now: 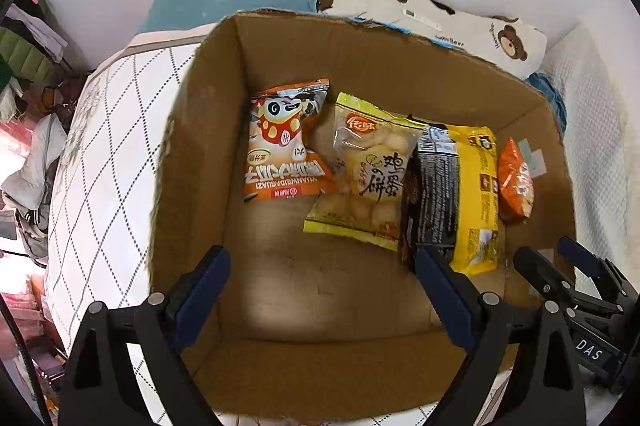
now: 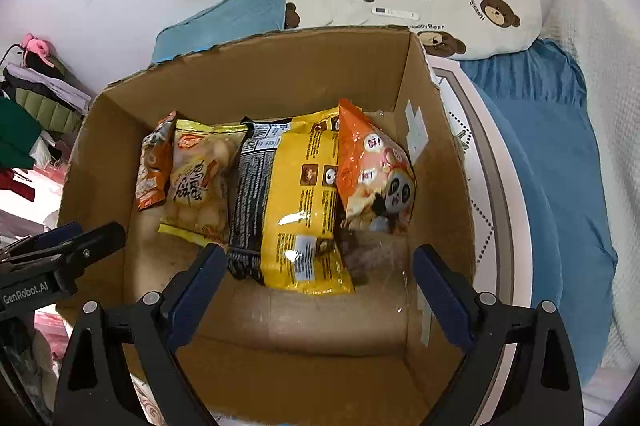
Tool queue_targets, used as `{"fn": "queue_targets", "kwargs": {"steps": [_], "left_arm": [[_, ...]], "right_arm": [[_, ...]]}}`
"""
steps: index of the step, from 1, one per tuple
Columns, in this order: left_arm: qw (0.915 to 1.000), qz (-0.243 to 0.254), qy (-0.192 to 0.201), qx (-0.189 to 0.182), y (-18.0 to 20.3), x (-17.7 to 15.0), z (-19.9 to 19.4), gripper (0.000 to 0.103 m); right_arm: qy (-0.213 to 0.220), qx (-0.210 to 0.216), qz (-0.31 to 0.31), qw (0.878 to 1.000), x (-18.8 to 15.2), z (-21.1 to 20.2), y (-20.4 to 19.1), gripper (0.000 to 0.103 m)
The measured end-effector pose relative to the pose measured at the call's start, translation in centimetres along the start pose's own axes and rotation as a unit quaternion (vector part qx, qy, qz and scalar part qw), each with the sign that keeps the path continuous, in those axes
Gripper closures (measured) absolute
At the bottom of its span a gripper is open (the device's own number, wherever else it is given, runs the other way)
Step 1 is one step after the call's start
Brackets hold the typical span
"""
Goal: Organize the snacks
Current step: 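Lower both chip bags into the box and open both grippers, then grasp the yellow GUOBA chip bag with the left gripper while the right reaches for the red spicy strip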
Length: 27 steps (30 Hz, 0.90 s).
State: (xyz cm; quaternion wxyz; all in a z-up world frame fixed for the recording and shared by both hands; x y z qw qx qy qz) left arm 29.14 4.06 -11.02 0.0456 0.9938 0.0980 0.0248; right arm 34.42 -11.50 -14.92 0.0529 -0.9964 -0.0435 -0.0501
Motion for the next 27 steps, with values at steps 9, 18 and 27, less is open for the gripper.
{"fn": "queue_targets", "kwargs": {"steps": [9, 18, 27], "left_arm": [[0.9977, 0.014, 0.065, 0.015, 0.2, -4.5, -3.8, 0.008], [0.9902, 0.028, 0.134, 0.024, 0.6, -9.3, -7.9, 0.008], [0.9895, 0.028, 0.141, 0.008, 0.4, -14.0, -9.4, 0.008]], "right_arm": [[0.057, -0.018, -0.020, 0.998, -4.4, -4.3, -1.4, 0.006], [0.122, -0.030, -0.029, 0.992, -9.4, -9.4, -2.4, 0.006], [0.142, 0.010, -0.013, 0.990, -13.8, -12.9, -2.5, 0.006]]}}
Point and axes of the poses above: each gripper's, at about its wrist camera, not at the fingertips, and z roughly the way its jaws point, y to its right, x to its top, the point moved 3 cm from there along z, roughly the way its jaws point, and after that the axes turned 13 degrees about -y, right-handed, at the moved point
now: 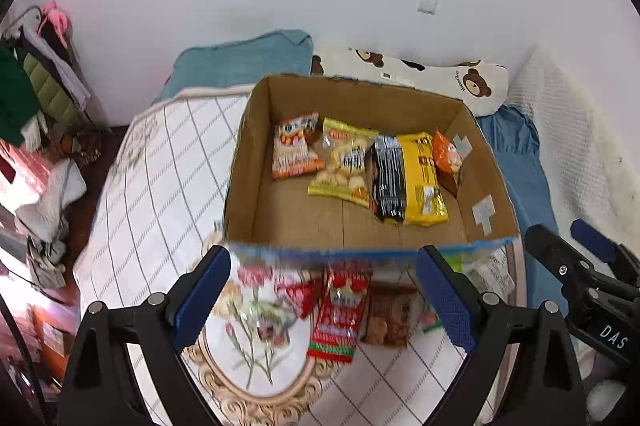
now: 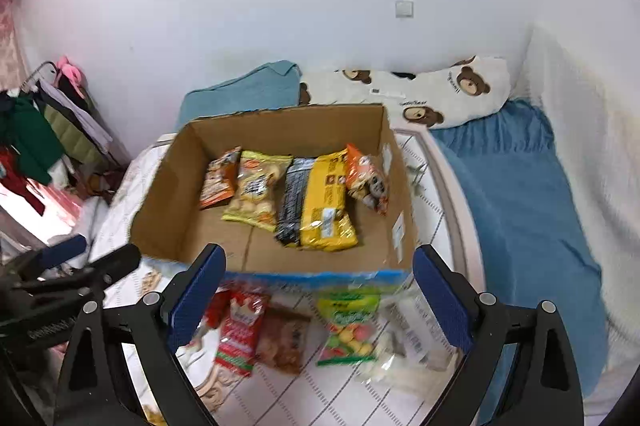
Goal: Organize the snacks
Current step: 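Grasp the yellow GUOBA chip bag with the left gripper while the right reaches for the red spicy strip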
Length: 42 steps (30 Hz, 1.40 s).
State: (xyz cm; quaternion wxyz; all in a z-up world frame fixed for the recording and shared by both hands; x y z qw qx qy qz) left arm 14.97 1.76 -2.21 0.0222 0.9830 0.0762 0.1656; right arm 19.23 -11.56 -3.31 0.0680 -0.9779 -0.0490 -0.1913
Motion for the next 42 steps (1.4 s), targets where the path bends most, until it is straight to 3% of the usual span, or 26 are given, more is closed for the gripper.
{"fn": "queue_targets", "kwargs": {"steps": [6, 7, 8, 9, 14, 19, 23, 26, 28, 30, 33, 36, 39, 42], "left_arm": [[0.9980, -0.009, -0.062, 0.013, -3.0, -4.9, 1.5, 0.008], [0.9968, -0.008, -0.076, 0.021, -3.7, -6.1, 2.0, 0.008], [0.9945, -0.010, -0.100, 0.028, -4.7, -7.7, 2.8, 0.008], [0.9926, -0.011, -0.116, 0.035, -5.5, -8.8, 3.4, 0.008], [0.9732, -0.038, -0.223, 0.043, -10.0, -16.1, 7.7, 0.008], [0.9526, -0.035, -0.301, 0.026, -10.8, -21.9, 10.7, 0.008], [0.9335, -0.102, -0.342, -0.038, -11.5, -24.0, 13.1, 0.008], [0.9058, -0.170, -0.374, -0.104, -12.1, -24.7, 15.5, 0.009], [0.8934, -0.221, -0.365, -0.141, -12.2, -23.9, 16.2, 0.010], [0.8884, -0.252, -0.342, -0.173, -12.2, -22.3, 16.2, 0.010], [0.8966, -0.275, -0.290, -0.191, -12.4, -19.3, 14.6, 0.010], [0.9170, -0.257, -0.248, -0.177, -12.0, -17.4, 12.3, 0.010], [0.9464, -0.198, -0.224, -0.122, -11.4, -16.4, 10.8, 0.010], [0.9609, -0.157, -0.219, -0.062, -11.7, -16.3, 11.0, 0.010]], "right_arm": [[-0.091, 0.066, 0.005, 0.994, -5.5, 3.4, -1.4, 0.009], [-0.117, 0.081, 0.004, 0.990, -7.1, 4.7, -1.9, 0.013], [-0.134, 0.085, 0.001, 0.987, -8.2, 5.6, -2.2, 0.026], [-0.152, 0.089, -0.002, 0.984, -9.2, 6.5, -2.6, 0.032], [-0.225, 0.110, -0.011, 0.968, -14.1, 11.0, -4.4, 0.033], [-0.260, 0.120, -0.014, 0.958, -15.4, 13.2, -5.5, 0.032], [-0.264, 0.110, -0.036, 0.957, -15.4, 14.5, -6.7, 0.032], [-0.275, 0.112, -0.038, 0.954, -14.9, 15.8, -7.4, 0.032], [-0.279, 0.110, -0.040, 0.953, -14.6, 16.7, -7.9, 0.032], [-0.281, 0.110, -0.040, 0.953, -14.4, 17.2, -8.2, 0.033], [-0.280, 0.105, -0.041, 0.953, -13.7, 18.1, -8.6, 0.033], [-0.277, 0.102, -0.033, 0.955, -12.9, 19.4, -8.7, 0.033], [-0.277, 0.098, -0.020, 0.956, -12.0, 21.3, -9.0, 0.033], [-0.266, 0.083, -0.013, 0.960, -10.9, 23.7, -10.2, 0.032]]}}
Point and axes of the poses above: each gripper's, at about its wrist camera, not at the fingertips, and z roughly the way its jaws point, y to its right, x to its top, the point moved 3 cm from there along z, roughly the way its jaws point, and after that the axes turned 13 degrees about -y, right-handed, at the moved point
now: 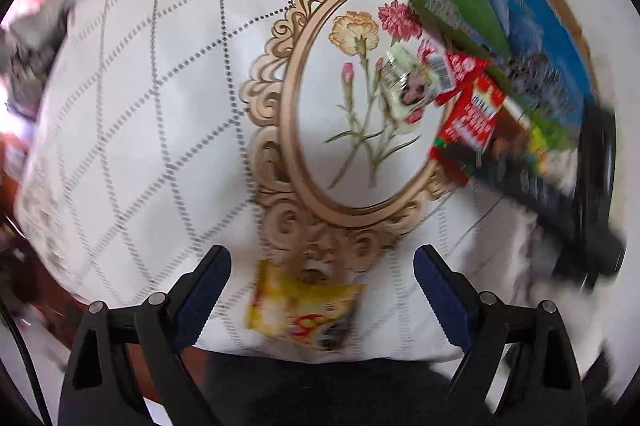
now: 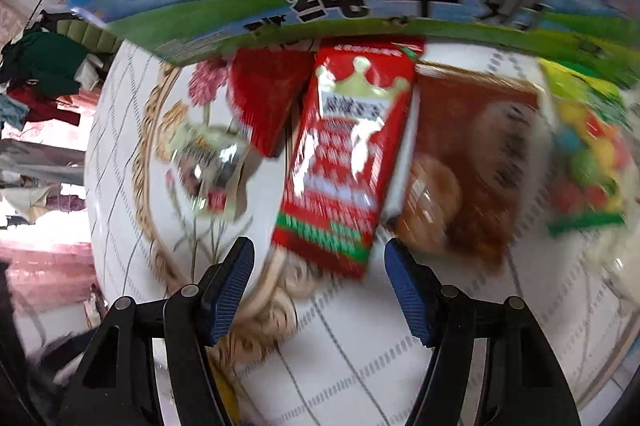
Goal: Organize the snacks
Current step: 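Grasp the yellow GUOBA chip bag with the left gripper while the right reaches for the red spicy strip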
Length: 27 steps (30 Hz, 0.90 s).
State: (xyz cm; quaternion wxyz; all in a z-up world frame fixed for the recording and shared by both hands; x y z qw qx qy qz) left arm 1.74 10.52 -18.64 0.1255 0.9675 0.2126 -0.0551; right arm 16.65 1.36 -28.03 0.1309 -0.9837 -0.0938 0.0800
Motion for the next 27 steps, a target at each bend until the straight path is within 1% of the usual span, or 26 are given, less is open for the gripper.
{"fn": "queue_targets", "kwargs": {"steps": [1, 2, 3, 4, 5, 6, 7, 8, 9, 11, 12, 13, 14, 15, 16, 17, 18, 19, 20, 21, 22, 23, 24, 26, 27], "left_arm": [[0.9998, 0.002, 0.000, 0.022, -0.5, -0.1, 0.1, 0.010], [0.9994, 0.005, -0.002, 0.033, -1.0, -0.5, 0.3, 0.010], [0.9994, 0.001, -0.013, 0.032, -1.4, -0.8, 0.8, 0.010], [0.9991, -0.014, -0.035, 0.021, -2.0, -1.1, 1.6, 0.010], [0.9983, -0.029, -0.051, 0.003, -2.4, -1.3, 2.2, 0.010], [0.9960, -0.051, -0.069, -0.027, -3.0, -1.7, 3.0, 0.010], [0.9924, -0.074, -0.083, -0.053, -3.5, -2.0, 3.7, 0.010], [0.9874, -0.097, -0.097, -0.078, -4.0, -2.4, 4.5, 0.010], [0.9805, -0.119, -0.111, -0.109, -4.4, -2.9, 5.3, 0.010], [0.9659, -0.158, -0.134, -0.156, -5.1, -3.6, 6.9, 0.010], [0.9555, -0.178, -0.147, -0.183, -5.4, -3.8, 7.9, 0.010], [0.9434, -0.201, -0.158, -0.212, -5.7, -3.9, 8.7, 0.010], [0.9290, -0.225, -0.163, -0.245, -6.0, -3.8, 9.4, 0.010], [0.9180, -0.244, -0.164, -0.266, -6.3, -3.9, 10.0, 0.010], [0.9085, -0.267, -0.161, -0.279, -6.8, -3.8, 10.4, 0.010], [0.9008, -0.284, -0.152, -0.291, -7.1, -3.6, 10.7, 0.010], [0.8994, -0.290, -0.146, -0.293, -7.1, -3.3, 10.8, 0.011], [0.9036, -0.288, -0.138, -0.285, -7.2, -3.1, 10.8, 0.013], [0.9110, -0.279, -0.132, -0.274, -7.2, -2.5, 10.7, 0.019], [0.9221, -0.261, -0.125, -0.257, -6.7, -2.1, 10.5, 0.028], [0.9328, -0.242, -0.118, -0.240, -6.5, -1.5, 10.0, 0.032], [0.9437, -0.224, -0.109, -0.218, -6.1, -1.1, 9.6, 0.040], [0.9543, -0.204, -0.099, -0.194, -5.7, -0.6, 9.1, 0.043], [0.9712, -0.167, -0.080, -0.150, -5.0, 0.0, 8.2, 0.043], [0.9801, -0.143, -0.069, -0.119, -4.5, 0.5, 7.9, 0.043]], "right_arm": [[0.008, -0.012, 0.000, 1.000, 0.5, 0.4, -0.4, 0.032], [0.017, -0.025, -0.003, 1.000, 1.0, 0.5, -0.8, 0.032], [0.027, -0.038, -0.006, 0.999, 1.2, 0.7, -1.2, 0.033], [0.039, -0.050, -0.011, 0.998, 1.4, 0.8, -1.7, 0.034], [0.042, -0.060, -0.014, 0.997, 1.4, 1.0, -1.9, 0.040], [0.046, -0.069, -0.019, 0.996, 1.3, 1.0, -2.0, 0.047], [0.049, -0.071, -0.033, 0.996, 0.9, 0.9, -2.1, 0.050], [0.046, -0.071, -0.042, 0.996, 0.5, 0.9, -2.0, 0.058], [0.040, -0.068, -0.050, 0.996, -0.1, 0.9, -1.9, 0.064], [0.019, -0.060, -0.067, 0.996, -2.1, 1.1, -1.2, 0.066], [0.013, -0.059, -0.070, 0.996, -2.7, 1.1, -0.9, 0.066], [0.002, -0.056, -0.075, 0.996, -3.9, 1.2, -0.4, 0.066], [-0.009, -0.049, -0.076, 0.996, -4.8, 1.4, -0.1, 0.066], [-0.018, -0.042, -0.075, 0.996, -5.3, 1.5, 0.2, 0.066], [-0.025, -0.032, -0.069, 0.997, -6.1, 1.4, 0.6, 0.066], [-0.027, -0.030, -0.066, 0.997, -6.4, 1.4, 0.9, 0.066], [-0.027, -0.028, -0.061, 0.997, -6.8, 1.4, 1.2, 0.066], [-0.025, -0.023, -0.051, 0.998, -7.0, 1.2, 1.6, 0.066], [-0.024, -0.019, -0.045, 0.998, -7.1, 1.1, 1.8, 0.066], [-0.023, -0.016, -0.040, 0.999, -7.1, 0.9, 2.0, 0.066], [-0.020, -0.010, -0.031, 0.999, -7.0, 0.6, 2.2, 0.066], [-0.016, -0.006, -0.028, 0.999, -6.9, 0.5, 2.4, 0.066], [-0.013, -0.003, -0.025, 1.000, -6.6, 0.1, 2.3, 0.066], [0.000, 0.011, -0.014, 1.000, -5.4, -0.6, 2.2, 0.064], [0.005, 0.017, -0.011, 1.000, -5.1, -1.1, 2.3, 0.062]]}}
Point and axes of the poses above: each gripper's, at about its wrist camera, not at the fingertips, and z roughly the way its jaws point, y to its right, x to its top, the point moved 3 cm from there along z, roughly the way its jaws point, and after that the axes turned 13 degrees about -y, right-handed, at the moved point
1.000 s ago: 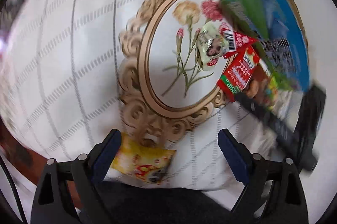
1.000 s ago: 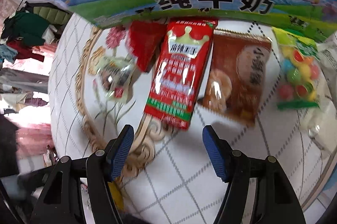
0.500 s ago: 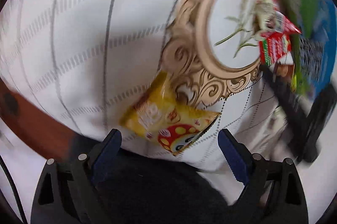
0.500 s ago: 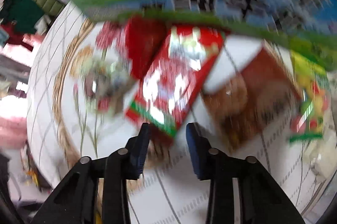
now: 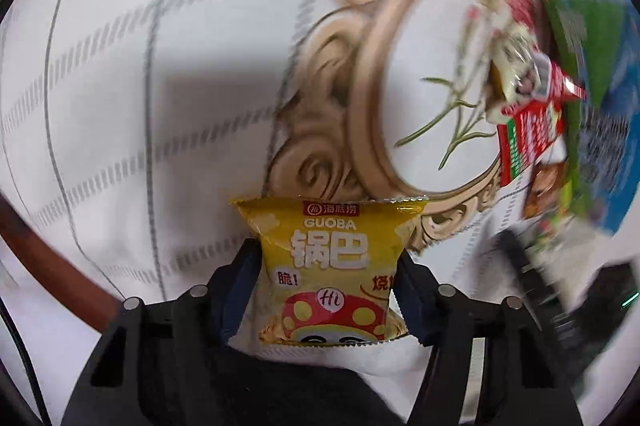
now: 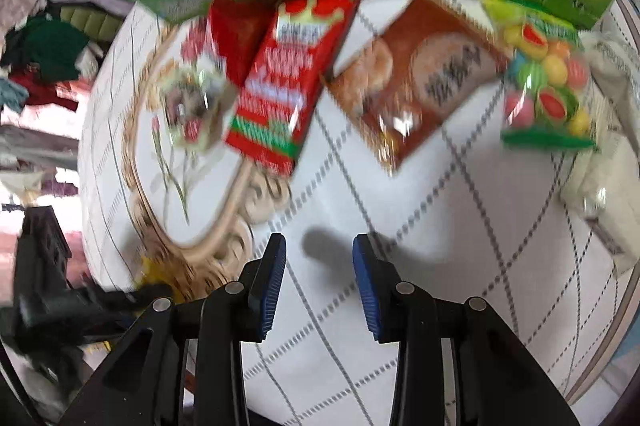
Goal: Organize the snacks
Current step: 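Grasp the yellow GUOBA chip bag with the left gripper while the right reaches for the red spicy strip, then grasp the red spicy strip packet with the right gripper and lift it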
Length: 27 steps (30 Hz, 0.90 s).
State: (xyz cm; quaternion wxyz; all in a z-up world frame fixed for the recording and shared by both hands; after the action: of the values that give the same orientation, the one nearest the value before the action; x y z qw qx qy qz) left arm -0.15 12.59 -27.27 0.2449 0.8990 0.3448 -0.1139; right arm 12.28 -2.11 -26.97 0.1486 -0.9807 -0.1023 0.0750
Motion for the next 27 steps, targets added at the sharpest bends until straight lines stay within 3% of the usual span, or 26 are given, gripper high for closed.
{"fn": "queue_targets", "kwargs": {"steps": [2, 4, 6, 8, 11, 16, 18, 22, 27], "left_arm": [[0.9964, 0.045, 0.034, 0.064, 1.4, 0.5, -0.5, 0.043], [0.9862, 0.084, 0.064, 0.128, 2.8, 1.0, -0.9, 0.043], [0.9751, 0.109, 0.083, 0.175, 3.7, 1.4, -0.9, 0.043], [0.9692, 0.118, 0.091, 0.196, 4.1, 2.0, -0.8, 0.043], [0.9681, 0.112, 0.089, 0.206, 4.6, 3.0, -0.1, 0.041], [0.9703, 0.097, 0.082, 0.205, 4.9, 3.6, 1.5, 0.041], [0.9703, 0.094, 0.083, 0.207, 4.9, 3.8, 1.9, 0.041], [0.9729, 0.088, 0.084, 0.197, 3.9, 3.4, 1.6, 0.041], [0.9762, 0.083, 0.080, 0.184, 2.3, 3.3, 1.5, 0.041]], "right_arm": [[0.018, 0.011, 0.009, 1.000, 1.4, -0.6, -0.3, 0.058], [0.028, 0.024, 0.016, 0.999, 3.2, -0.9, -1.0, 0.058], [0.041, 0.028, 0.022, 0.999, 4.9, -1.1, -1.7, 0.058], [0.052, 0.025, 0.036, 0.998, 7.3, -0.9, -2.0, 0.058], [0.060, 0.011, 0.050, 0.997, 9.4, 0.3, -3.2, 0.054], [0.079, -0.102, -0.021, 0.991, 9.9, 1.8, -6.6, 0.055], [0.083, -0.116, -0.042, 0.989, 9.5, 2.3, -7.3, 0.059], [0.069, -0.113, -0.053, 0.990, 7.5, 2.2, -6.1, 0.061], [0.065, -0.053, 0.004, 0.996, 5.3, 0.5, -3.3, 0.060]]}}
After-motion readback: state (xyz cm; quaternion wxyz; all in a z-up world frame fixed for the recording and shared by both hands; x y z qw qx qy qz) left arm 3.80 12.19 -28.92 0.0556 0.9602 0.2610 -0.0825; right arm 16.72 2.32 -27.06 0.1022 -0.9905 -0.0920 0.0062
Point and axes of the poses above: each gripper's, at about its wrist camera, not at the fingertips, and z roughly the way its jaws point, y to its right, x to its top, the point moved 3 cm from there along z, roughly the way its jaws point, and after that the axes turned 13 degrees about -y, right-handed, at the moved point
